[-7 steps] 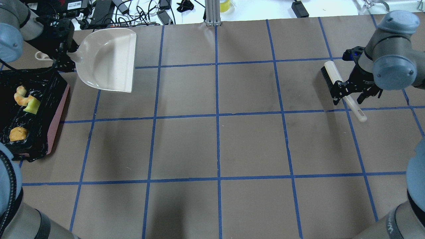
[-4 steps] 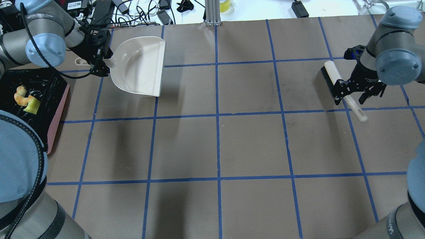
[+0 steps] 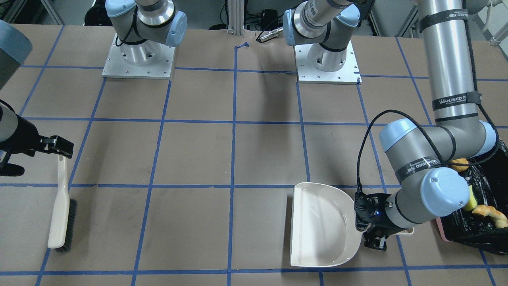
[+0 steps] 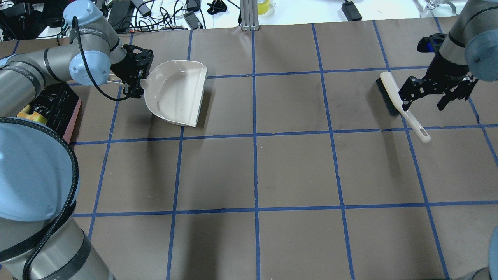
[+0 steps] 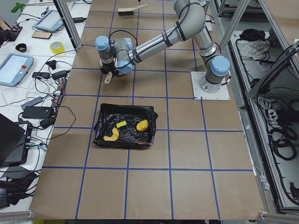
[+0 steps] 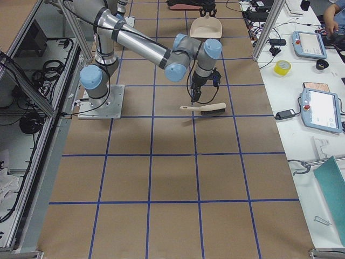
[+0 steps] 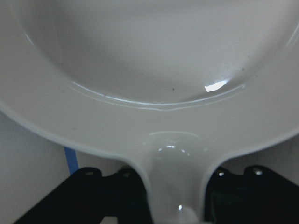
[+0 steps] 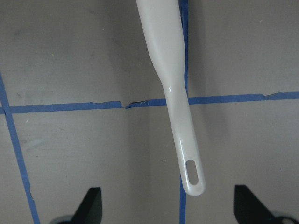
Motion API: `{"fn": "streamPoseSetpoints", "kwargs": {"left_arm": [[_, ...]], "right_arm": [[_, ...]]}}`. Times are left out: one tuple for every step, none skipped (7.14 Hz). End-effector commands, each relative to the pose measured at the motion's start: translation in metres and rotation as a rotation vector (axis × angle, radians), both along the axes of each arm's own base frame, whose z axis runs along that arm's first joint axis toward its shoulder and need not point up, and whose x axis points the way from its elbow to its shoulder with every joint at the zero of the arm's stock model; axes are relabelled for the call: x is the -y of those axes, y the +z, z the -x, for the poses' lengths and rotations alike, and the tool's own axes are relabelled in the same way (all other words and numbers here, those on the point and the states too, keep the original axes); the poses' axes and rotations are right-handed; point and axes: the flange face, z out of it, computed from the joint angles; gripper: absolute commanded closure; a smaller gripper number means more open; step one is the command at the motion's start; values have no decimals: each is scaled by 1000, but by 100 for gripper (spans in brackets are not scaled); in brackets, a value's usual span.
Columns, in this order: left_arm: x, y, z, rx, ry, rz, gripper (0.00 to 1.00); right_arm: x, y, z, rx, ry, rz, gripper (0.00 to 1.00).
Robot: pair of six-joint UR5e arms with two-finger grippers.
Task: Sweep and dump trash into bin
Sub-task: 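Lower the empty dustpan with the left gripper back onto the table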
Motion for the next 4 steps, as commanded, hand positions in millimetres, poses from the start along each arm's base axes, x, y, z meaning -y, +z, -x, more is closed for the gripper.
{"fn": "streamPoseSetpoints", "kwargs": {"left_arm": [[2, -11, 9, 28, 7, 0, 100], [5, -16, 9, 29, 7, 1, 100], [4, -24, 9, 30, 7, -1, 94], [6, -29, 9, 29, 8, 1, 49]], "right_arm": [[-29, 63, -31, -23, -86, 65, 0], [-42, 89, -71, -31, -79, 98, 0], [-49, 101, -107, -29, -64, 125, 0], [-54, 107, -146, -38, -81, 147, 0]]}}
